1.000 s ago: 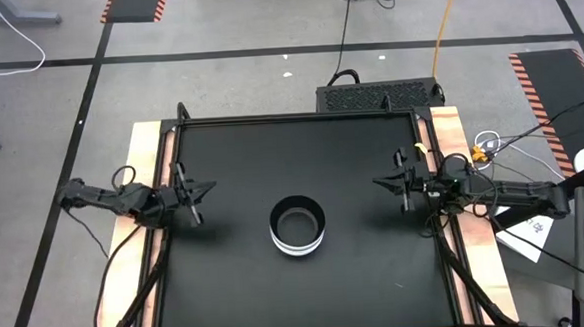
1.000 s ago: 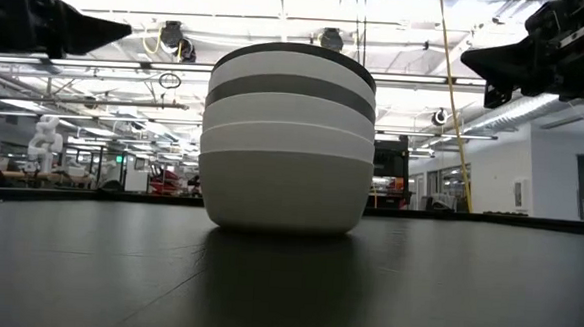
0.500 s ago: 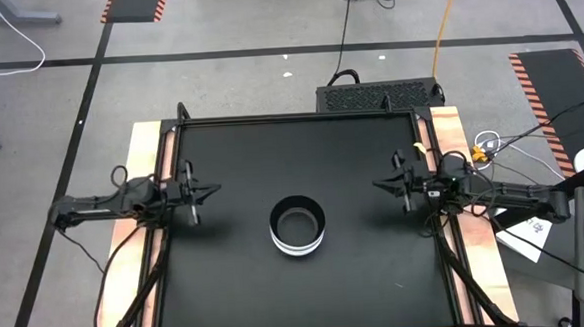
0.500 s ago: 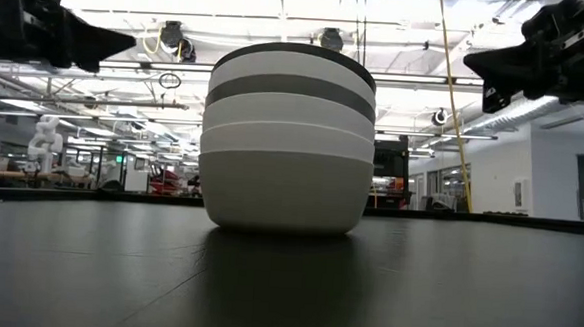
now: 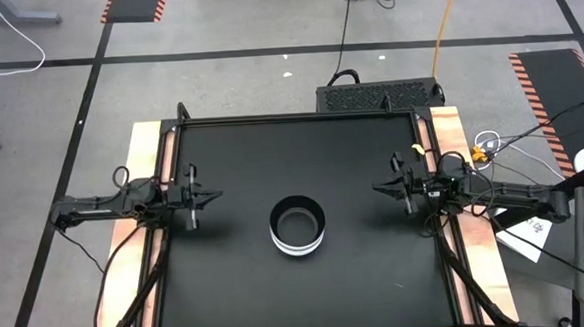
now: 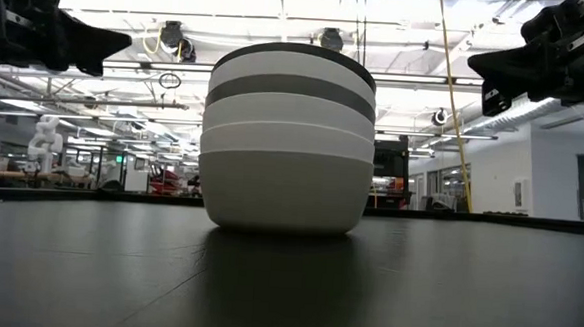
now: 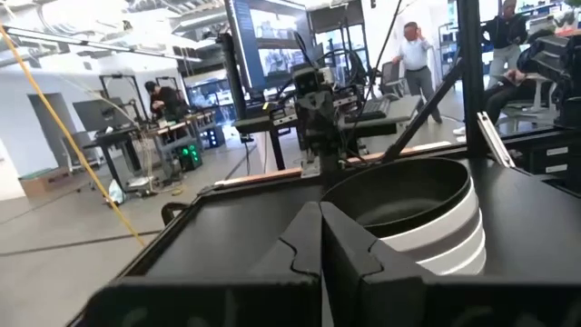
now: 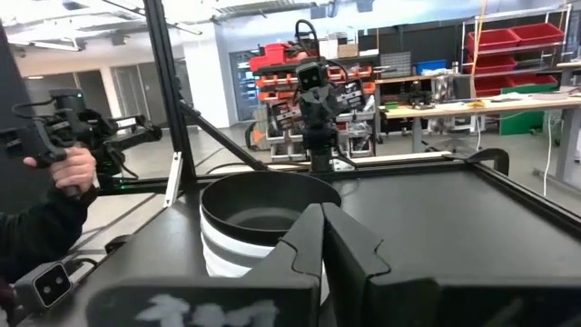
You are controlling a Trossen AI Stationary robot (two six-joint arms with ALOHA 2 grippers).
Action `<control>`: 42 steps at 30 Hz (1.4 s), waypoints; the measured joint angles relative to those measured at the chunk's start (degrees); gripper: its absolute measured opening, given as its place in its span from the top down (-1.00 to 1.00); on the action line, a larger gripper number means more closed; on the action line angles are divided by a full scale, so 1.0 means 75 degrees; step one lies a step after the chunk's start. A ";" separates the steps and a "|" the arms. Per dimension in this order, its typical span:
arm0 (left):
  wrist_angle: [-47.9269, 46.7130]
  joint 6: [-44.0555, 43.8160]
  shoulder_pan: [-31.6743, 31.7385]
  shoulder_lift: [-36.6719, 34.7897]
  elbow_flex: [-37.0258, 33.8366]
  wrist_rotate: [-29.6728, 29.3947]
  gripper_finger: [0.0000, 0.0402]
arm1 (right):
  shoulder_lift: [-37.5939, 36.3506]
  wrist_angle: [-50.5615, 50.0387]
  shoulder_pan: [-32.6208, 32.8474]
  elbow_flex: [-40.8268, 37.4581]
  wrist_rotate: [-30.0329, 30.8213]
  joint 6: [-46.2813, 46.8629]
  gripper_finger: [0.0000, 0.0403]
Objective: Nest bowls inside each other
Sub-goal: Return to Home Position
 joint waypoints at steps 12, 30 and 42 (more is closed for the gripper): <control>0.0008 -0.0112 0.0000 -0.0003 -0.0003 0.0044 0.97 | 0.0000 -0.0041 -0.0002 0.0000 -0.0003 0.0004 1.00; -0.0175 -0.0536 0.0000 0.0000 -0.0003 0.0096 0.96 | -0.0003 -0.0128 -0.0002 0.0000 -0.0010 -0.0162 1.00; -0.0301 -0.0886 0.0000 0.0000 -0.0003 0.0093 0.96 | -0.0001 -0.0111 -0.0002 0.0000 -0.0009 0.0052 1.00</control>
